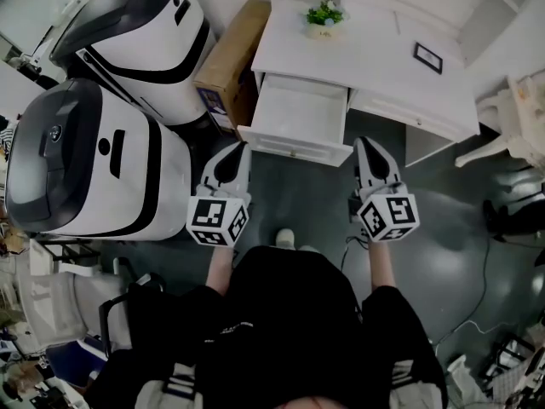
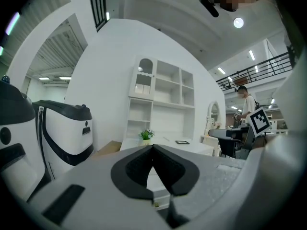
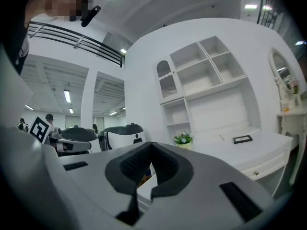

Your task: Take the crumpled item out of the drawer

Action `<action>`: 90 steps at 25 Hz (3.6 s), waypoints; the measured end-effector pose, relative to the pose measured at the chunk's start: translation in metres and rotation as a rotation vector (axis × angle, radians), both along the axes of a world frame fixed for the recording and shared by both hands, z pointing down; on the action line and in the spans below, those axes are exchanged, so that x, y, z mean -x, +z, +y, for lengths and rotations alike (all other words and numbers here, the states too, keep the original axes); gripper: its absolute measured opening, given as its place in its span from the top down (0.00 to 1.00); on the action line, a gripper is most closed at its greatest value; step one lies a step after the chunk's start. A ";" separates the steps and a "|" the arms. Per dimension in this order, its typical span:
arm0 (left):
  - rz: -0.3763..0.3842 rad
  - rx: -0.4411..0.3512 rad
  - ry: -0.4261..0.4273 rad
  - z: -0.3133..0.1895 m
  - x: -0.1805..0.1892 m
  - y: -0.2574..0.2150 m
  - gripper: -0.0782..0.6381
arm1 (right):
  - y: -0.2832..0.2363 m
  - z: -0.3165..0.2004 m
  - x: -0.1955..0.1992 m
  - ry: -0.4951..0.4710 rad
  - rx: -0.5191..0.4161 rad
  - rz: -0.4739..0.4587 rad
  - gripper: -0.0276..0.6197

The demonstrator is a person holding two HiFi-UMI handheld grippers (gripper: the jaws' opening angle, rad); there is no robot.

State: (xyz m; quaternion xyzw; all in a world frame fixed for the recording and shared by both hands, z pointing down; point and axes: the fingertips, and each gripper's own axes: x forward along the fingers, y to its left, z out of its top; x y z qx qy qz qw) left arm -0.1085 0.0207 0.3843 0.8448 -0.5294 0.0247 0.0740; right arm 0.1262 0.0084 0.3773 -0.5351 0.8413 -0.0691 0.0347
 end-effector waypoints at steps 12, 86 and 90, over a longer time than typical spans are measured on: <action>0.033 0.106 0.013 -0.042 -0.003 0.039 0.89 | 0.030 -0.050 0.018 -0.047 0.089 -0.009 0.97; 0.099 0.698 -0.059 -0.240 -0.033 0.250 0.89 | 0.428 -0.239 0.139 -0.586 1.047 0.324 0.74; 0.105 0.699 -0.059 -0.238 -0.033 0.249 0.89 | 0.442 -0.231 0.139 -0.585 1.083 0.354 0.68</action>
